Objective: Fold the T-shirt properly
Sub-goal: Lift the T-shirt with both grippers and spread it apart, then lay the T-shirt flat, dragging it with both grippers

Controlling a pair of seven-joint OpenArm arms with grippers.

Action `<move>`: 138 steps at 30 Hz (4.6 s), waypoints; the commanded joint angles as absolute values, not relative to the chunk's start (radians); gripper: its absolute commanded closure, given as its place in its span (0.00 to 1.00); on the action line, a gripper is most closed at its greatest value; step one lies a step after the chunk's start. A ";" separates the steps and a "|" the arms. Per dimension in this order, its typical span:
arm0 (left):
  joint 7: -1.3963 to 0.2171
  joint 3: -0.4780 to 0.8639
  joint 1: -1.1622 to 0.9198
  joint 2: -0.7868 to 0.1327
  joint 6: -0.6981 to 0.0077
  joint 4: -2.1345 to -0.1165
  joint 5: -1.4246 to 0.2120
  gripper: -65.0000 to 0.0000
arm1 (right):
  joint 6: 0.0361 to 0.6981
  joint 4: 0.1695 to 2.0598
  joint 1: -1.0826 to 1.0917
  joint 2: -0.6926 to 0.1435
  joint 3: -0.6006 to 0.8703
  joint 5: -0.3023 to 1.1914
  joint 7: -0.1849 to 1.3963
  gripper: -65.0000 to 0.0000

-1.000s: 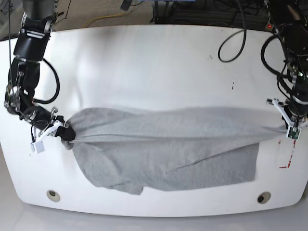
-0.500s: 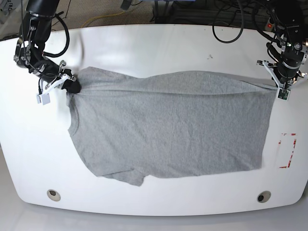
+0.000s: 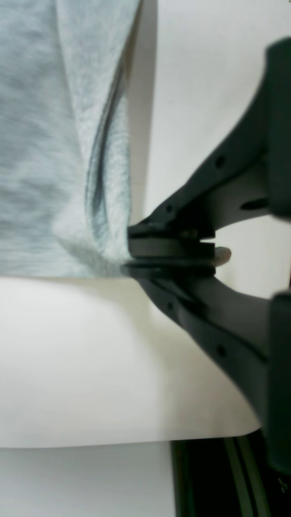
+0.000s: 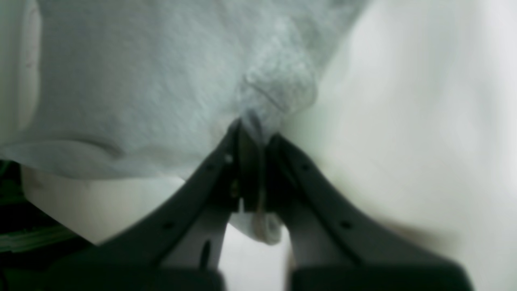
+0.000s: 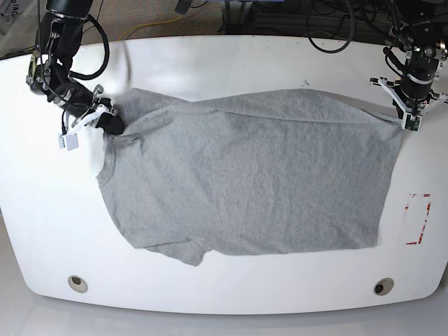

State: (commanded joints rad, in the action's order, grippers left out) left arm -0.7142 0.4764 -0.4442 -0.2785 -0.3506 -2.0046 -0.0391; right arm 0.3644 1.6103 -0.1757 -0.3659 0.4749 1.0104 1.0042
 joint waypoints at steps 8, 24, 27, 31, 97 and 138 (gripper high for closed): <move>-0.716 0.476 -0.437 -0.292 -0.351 -2.005 -0.039 1.00 | 0.372 1.620 -0.220 -0.340 0.478 1.012 1.006 0.24; -0.716 0.476 -0.438 -0.289 -0.351 -2.003 -0.039 1.00 | 0.374 1.673 -0.398 -0.245 0.475 1.006 1.004 0.24; -0.716 0.476 -0.438 -0.289 -0.351 -2.003 -0.041 1.00 | 0.374 1.669 -0.398 -0.240 0.473 1.004 1.003 0.24; -0.716 0.476 -0.438 -0.289 -0.351 -2.003 -0.041 1.00 | 0.374 1.669 -0.380 -0.237 0.470 1.004 1.000 0.26; -0.914 0.753 -0.084 -0.191 -0.698 -1.992 -0.038 1.00 | 0.456 1.952 -0.559 -0.358 0.595 1.303 1.079 1.00; -0.671 0.421 0.047 -0.401 -0.698 -1.449 -0.039 0.06 | 0.447 1.802 -0.384 -0.309 0.544 0.845 1.075 0.40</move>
State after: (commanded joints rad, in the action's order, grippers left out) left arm -0.6713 0.4212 0.0468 -0.4012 -0.6981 -1.4492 -0.0391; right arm 0.4473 1.8021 -0.3844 -0.3092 0.5439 0.8447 1.0748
